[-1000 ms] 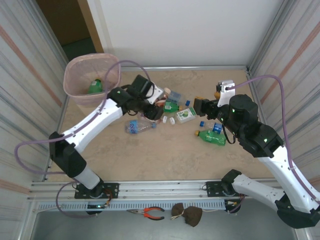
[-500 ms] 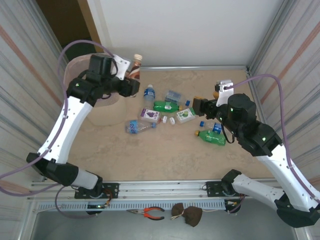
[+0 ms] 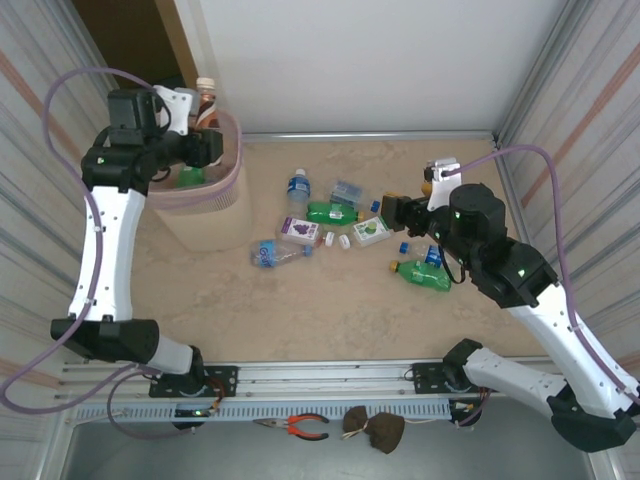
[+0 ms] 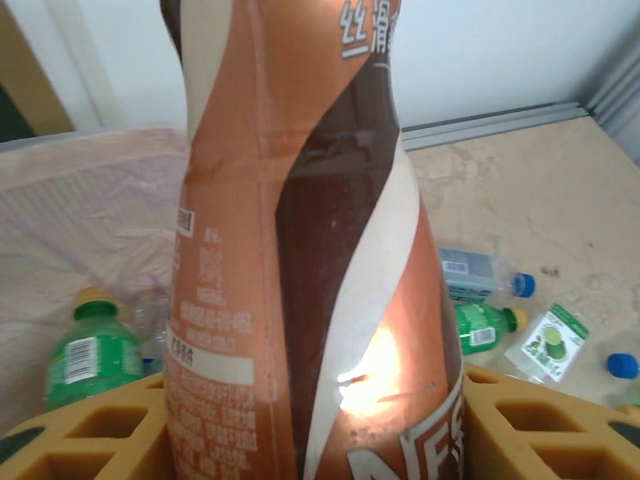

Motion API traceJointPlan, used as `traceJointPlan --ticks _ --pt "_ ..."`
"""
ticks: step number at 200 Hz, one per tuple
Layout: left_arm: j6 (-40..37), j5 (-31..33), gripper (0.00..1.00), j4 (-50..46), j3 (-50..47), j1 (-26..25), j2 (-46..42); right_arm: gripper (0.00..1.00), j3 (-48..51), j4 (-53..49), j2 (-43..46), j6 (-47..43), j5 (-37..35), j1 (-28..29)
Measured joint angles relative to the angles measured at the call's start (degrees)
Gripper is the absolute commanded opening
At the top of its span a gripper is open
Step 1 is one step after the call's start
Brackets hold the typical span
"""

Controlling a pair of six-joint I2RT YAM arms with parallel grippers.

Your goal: Put the plastic bottles in the bin

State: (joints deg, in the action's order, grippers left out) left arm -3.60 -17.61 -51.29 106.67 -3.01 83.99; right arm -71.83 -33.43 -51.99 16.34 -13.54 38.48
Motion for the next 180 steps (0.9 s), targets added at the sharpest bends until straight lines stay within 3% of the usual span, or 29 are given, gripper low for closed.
traceJointPlan --ticks 46,180 --pt "-3.45 0.26 0.55 -2.86 1.33 2.97 6.05 0.82 0.0 0.46 -0.7 0.0 0.33 0.0" --pt "-8.39 7.89 0.55 -7.76 -2.89 3.54 19.98 0.82 0.0 1.29 -1.99 0.2 1.66 -0.37"
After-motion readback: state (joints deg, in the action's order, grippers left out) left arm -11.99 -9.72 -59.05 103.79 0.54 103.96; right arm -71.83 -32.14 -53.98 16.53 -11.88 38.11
